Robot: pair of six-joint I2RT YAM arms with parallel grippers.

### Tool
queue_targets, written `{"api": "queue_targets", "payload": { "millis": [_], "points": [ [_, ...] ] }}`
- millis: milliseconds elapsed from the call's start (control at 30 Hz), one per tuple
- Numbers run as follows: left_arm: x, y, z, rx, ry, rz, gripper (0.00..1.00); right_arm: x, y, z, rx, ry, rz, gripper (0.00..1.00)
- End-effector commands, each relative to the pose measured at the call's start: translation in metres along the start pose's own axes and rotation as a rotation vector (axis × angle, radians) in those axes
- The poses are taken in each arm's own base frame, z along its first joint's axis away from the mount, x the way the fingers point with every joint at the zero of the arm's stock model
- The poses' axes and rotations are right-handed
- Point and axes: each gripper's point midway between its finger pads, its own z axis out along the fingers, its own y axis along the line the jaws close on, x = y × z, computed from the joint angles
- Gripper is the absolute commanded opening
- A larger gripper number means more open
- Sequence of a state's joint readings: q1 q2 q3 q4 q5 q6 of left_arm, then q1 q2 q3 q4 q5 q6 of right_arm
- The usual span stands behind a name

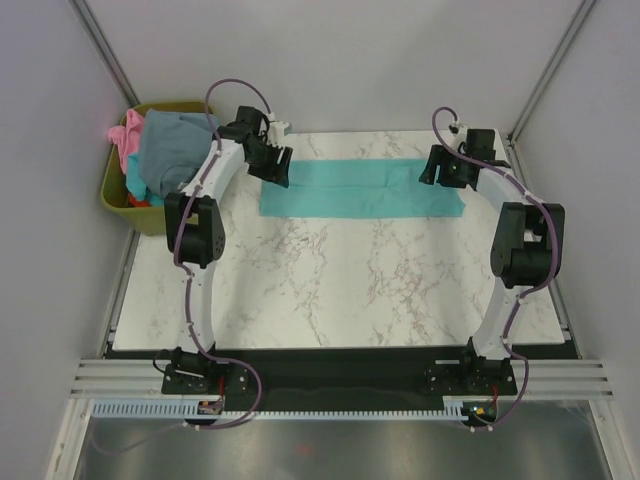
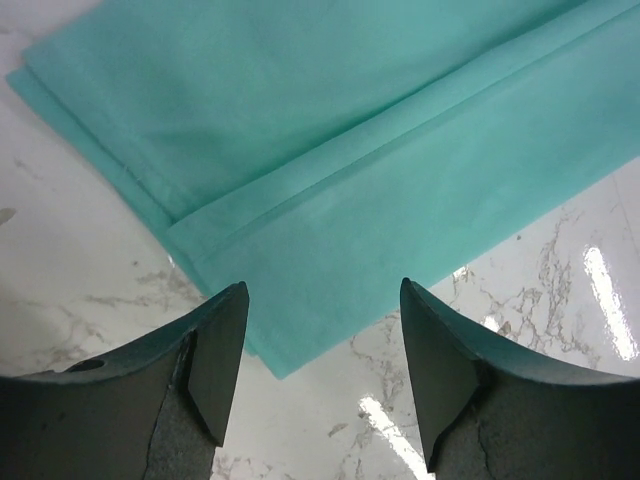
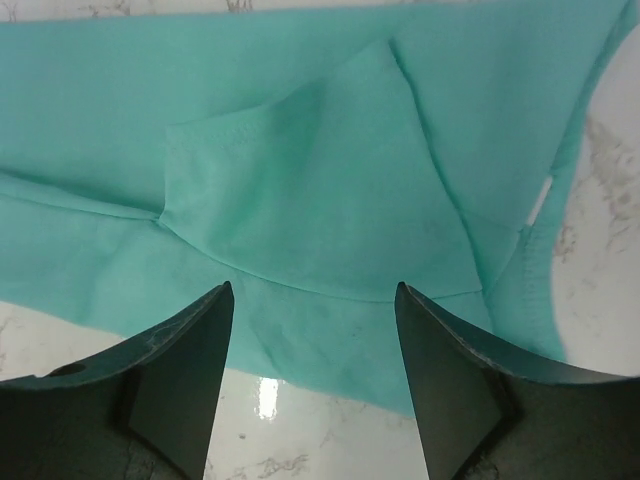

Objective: Fold and stack the t-shirts
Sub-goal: Fold the tshirt

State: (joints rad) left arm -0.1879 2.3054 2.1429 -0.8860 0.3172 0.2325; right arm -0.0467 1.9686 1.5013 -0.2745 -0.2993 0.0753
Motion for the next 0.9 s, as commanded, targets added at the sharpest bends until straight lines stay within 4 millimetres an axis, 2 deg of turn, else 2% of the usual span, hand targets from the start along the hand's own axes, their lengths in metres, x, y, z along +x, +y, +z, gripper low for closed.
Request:
{"api": "queue_targets", "payload": {
  "millis": [0,67,133,167,300,433,600,700,733,767,800,833,867],
  "points": [
    [-0.024,-0.010,0.007,0.084,-0.068,0.006,0.70,-0.002,0.018,0.010,-0.145,0.010,0.172,0.74],
    [-0.029,-0.008,0.011,0.087,-0.075,0.001,0.70,-0.009,0.017,0.015,-0.145,-0.001,0.177,0.74],
    [-0.022,-0.007,0.024,0.091,-0.054,-0.021,0.70,-0.004,0.013,0.025,-0.155,0.016,0.191,0.74],
    [-0.018,-0.005,0.030,0.090,-0.042,-0.027,0.70,0.002,0.010,0.032,-0.151,0.031,0.199,0.74],
    [0.005,0.005,0.055,0.058,0.027,-0.052,0.69,0.007,0.002,0.048,-0.136,0.041,0.219,0.73],
    [0.024,0.010,0.063,0.023,0.082,-0.056,0.69,0.008,-0.006,0.060,-0.111,0.036,0.227,0.73],
    [0.039,0.007,0.065,-0.002,0.129,-0.055,0.69,0.010,-0.027,0.075,-0.021,0.030,0.193,0.73],
    [0.048,0.000,0.063,-0.015,0.161,-0.047,0.69,0.016,-0.048,0.087,0.064,0.042,0.162,0.73],
    [0.057,-0.003,0.063,-0.017,0.186,-0.044,0.69,0.009,-0.052,0.089,0.079,0.027,0.150,0.74],
    [0.061,-0.008,0.062,-0.027,0.200,-0.039,0.68,0.015,-0.058,0.096,0.102,0.040,0.149,0.73],
    [0.059,-0.013,0.055,-0.032,0.196,-0.030,0.68,0.013,-0.061,0.099,0.106,0.035,0.137,0.74],
    [0.071,-0.020,0.056,-0.025,0.227,-0.030,0.68,0.002,-0.061,0.100,0.107,0.013,0.130,0.73],
    [0.069,-0.026,0.047,-0.024,0.221,-0.022,0.68,0.005,-0.063,0.107,0.104,0.019,0.132,0.73]
  ]
}}
